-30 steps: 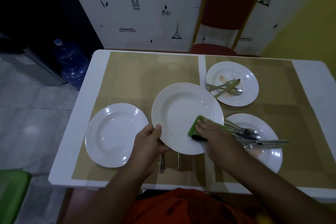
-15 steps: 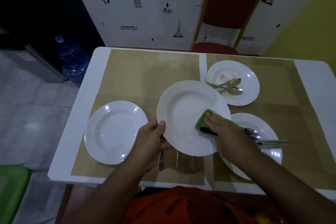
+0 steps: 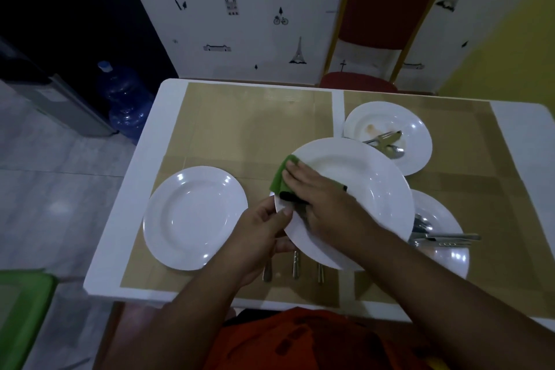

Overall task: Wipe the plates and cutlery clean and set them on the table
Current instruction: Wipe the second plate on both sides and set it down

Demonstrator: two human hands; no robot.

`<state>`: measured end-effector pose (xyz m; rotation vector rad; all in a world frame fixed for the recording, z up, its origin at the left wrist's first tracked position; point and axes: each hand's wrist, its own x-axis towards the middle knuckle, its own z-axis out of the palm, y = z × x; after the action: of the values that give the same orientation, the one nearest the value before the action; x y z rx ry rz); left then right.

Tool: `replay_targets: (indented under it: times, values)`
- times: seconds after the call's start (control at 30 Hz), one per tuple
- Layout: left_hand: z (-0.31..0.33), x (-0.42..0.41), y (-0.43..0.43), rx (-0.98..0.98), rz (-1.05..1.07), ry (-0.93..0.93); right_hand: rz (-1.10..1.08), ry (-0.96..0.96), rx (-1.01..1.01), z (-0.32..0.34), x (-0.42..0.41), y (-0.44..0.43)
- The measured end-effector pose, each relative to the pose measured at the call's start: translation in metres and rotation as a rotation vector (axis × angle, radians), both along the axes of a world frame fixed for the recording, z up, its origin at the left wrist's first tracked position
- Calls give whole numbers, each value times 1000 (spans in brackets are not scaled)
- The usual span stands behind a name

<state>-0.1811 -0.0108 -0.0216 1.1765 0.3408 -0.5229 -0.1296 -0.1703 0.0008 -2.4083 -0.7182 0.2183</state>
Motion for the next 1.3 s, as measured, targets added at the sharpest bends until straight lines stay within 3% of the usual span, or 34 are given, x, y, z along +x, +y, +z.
replay_targets:
  times: [0.1,0.23,0.37,0.5,0.6,0.77,1.03,1.13,1.3]
  values:
    - [0,-5,0,11,8,-8,-182,-62,-41,0,18,-13]
    - [3,-8,0,42,2,-33,-357,-4,-20,-4,22,-20]
    - [3,-6,1,23,19,-26,-183,57,63,-6,2,-8]
    - [2,-4,10,-28,57,-32,46,-1,-46,-13,-16,-1]
    - [1,-5,11,-12,68,-35,-108,-99,-116,-13,4,-12]
    - [3,-3,7,3,78,-57,-377,-23,-93,-9,18,-26]
    - [-6,-3,15,2,171,13,30,196,16,-7,-34,-5]
    - [-16,-10,21,17,234,72,41,276,-80,-3,-42,-26]
    - [-19,-16,20,62,225,77,-98,242,-251,-4,-25,-58]
